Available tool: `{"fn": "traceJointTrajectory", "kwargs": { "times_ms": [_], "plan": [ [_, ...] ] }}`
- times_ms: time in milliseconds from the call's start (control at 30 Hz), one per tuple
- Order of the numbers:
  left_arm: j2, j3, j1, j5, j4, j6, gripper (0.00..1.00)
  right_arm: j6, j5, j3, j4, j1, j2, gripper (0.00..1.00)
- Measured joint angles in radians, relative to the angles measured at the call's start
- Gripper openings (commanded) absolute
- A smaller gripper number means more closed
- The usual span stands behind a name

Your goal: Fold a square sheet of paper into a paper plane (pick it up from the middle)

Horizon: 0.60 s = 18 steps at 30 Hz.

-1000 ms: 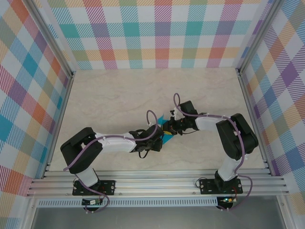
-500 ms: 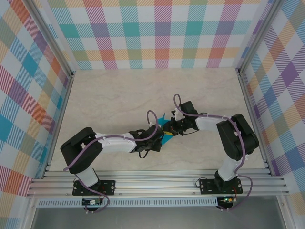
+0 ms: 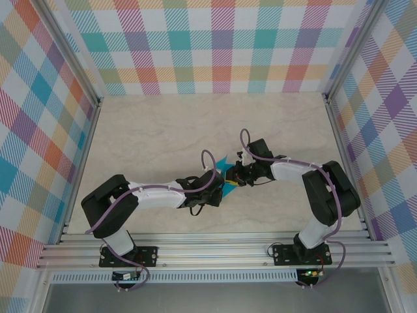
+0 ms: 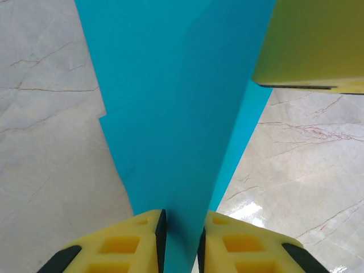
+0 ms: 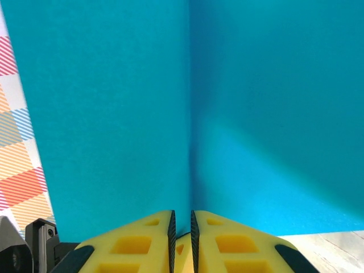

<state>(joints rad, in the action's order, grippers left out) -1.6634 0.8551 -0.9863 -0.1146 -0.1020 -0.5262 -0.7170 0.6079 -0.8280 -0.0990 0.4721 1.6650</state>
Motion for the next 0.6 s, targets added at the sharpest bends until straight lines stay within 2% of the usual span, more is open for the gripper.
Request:
{"fn": "traceJointTrajectory", "kwargs": {
  "times_ms": [167,367,600],
  "plan": [
    [0.000,0.000,0.000,0.000,0.000,0.000,0.23,0.000,-0.006,0.001,-0.004,0.000,-0.008,0.18],
    [0.000,0.000,0.000,0.005,0.003,0.024,0.09,0.000,-0.011,0.011,-0.008,0.000,-0.037,0.18],
    [-0.002,0.000,0.000,0.053,0.025,0.053,0.05,-0.004,-0.040,0.070,-0.007,0.000,-0.106,0.18]
  ]
}}
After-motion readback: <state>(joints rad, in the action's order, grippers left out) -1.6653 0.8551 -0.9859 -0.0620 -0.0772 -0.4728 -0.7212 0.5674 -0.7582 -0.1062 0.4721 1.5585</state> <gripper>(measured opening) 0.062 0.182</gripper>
